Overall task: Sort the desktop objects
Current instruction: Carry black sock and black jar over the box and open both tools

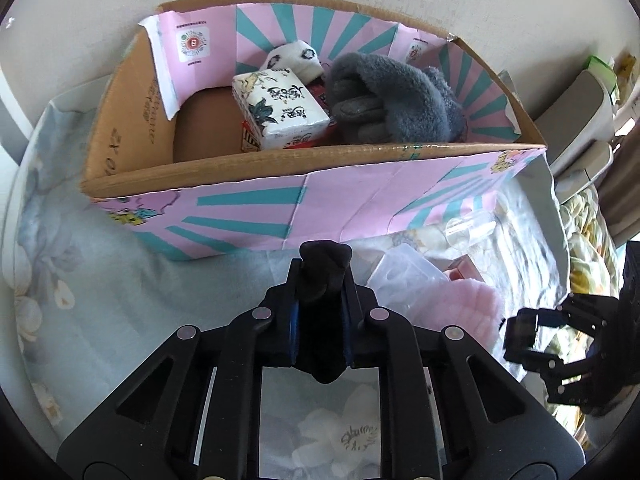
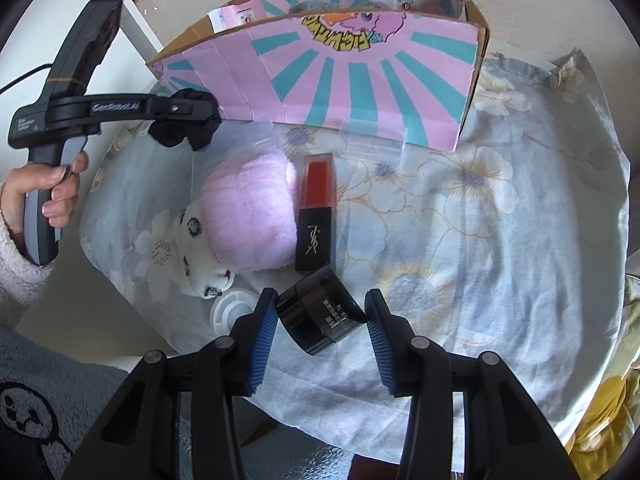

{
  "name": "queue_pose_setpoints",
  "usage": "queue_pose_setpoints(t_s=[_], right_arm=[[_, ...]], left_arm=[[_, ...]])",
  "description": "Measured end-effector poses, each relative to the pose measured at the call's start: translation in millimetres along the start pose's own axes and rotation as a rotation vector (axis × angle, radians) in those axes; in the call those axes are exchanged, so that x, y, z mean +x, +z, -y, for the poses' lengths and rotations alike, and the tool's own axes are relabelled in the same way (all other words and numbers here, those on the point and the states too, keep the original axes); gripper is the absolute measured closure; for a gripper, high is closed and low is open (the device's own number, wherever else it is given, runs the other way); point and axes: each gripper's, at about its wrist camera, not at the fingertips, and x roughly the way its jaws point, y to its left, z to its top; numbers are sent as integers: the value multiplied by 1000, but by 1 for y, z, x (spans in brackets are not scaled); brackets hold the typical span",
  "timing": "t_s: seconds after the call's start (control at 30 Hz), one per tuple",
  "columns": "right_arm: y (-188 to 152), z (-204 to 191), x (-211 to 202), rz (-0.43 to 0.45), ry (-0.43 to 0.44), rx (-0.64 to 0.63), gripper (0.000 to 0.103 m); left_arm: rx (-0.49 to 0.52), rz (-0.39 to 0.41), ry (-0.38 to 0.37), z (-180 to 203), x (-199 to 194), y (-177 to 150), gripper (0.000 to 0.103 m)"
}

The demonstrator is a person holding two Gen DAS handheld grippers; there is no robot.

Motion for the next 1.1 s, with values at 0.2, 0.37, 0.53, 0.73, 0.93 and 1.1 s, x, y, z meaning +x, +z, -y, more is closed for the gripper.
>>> queue_pose_setpoints(t_s=[0.2, 0.37, 0.53, 0.73, 0.93, 1.1], right_arm=[[6, 6, -12, -4, -27, 15, 62], [18, 13, -29, 21, -38, 29, 62], [35, 19, -48, 41, -65, 12, 62], [66, 3, -63, 92, -79, -13, 62], [100, -1, -81, 144, -82, -65, 62], [131, -8, -85, 171, -60, -100, 62]], left_arm=[[25, 3, 12, -16, -23, -13, 89], [-26, 19, -12, -18, -48, -9, 89], [-31, 60, -7, -16, -79, 2, 89], [-16, 118, 12, -15, -111, 27, 89], [-2, 146, 9, -16, -125, 52, 89], [19, 152, 9, -8, -124, 71, 89]])
